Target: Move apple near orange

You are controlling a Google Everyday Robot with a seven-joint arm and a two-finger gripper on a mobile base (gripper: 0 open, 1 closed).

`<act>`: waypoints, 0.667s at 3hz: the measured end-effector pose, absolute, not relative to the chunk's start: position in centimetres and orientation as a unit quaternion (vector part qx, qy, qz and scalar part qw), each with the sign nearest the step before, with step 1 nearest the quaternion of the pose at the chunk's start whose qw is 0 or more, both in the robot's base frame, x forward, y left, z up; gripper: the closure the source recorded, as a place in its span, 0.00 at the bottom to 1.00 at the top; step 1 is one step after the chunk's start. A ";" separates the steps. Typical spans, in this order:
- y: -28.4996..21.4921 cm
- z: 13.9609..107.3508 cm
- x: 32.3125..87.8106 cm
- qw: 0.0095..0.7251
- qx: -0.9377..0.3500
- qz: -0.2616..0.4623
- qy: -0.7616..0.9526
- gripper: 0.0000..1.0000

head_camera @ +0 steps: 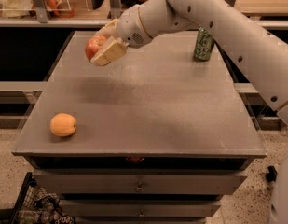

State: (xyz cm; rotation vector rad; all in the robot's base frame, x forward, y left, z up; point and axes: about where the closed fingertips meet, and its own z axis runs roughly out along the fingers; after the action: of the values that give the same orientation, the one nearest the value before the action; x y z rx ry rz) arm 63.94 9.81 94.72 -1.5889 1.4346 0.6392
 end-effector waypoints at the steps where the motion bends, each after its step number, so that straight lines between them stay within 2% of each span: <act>1: 9.9 94.9 62.7 0.427 -0.652 0.256 0.572 1.00; 2: 10.1 94.7 59.5 0.409 -0.668 0.259 0.566 1.00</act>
Offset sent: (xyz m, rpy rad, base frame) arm -0.0910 -0.0003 -0.0099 -0.1073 0.0409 0.1153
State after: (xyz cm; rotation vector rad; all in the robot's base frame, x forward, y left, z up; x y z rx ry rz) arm 59.49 10.05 94.72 -1.6828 1.4250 0.6530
